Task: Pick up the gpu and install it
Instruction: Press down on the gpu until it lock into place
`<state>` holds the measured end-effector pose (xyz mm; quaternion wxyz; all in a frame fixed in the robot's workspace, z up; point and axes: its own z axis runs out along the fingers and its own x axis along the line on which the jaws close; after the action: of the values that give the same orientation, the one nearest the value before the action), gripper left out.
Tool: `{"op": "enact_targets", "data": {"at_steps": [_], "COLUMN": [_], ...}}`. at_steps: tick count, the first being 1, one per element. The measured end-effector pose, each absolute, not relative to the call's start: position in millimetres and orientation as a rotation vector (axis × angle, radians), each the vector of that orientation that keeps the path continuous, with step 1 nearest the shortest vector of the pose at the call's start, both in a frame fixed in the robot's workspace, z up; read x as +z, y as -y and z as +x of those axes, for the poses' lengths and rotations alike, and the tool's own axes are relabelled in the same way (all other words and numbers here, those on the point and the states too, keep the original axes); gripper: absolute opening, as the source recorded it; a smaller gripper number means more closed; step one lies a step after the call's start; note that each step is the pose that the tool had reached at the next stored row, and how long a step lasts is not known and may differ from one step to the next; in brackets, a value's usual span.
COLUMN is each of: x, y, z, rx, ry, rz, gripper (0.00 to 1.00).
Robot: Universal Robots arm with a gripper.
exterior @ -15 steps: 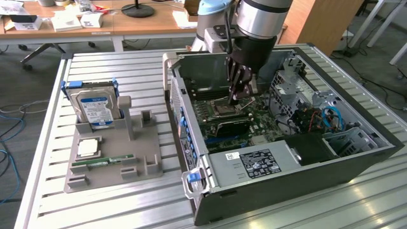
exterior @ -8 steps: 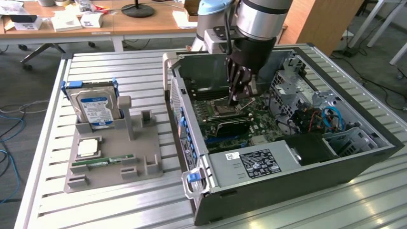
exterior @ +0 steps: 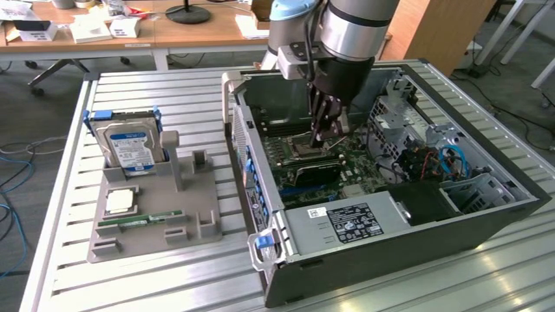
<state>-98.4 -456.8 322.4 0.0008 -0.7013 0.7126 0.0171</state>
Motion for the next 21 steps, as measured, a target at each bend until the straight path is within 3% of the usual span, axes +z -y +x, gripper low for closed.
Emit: {"op": "enact_targets", "data": {"at_steps": [21], "x": [315.7], "y": [453.5], "z": [-105.3], "rx": [0.054], "ry": [-2.246], "rz": [-2.194], "gripper": [0.11]}}
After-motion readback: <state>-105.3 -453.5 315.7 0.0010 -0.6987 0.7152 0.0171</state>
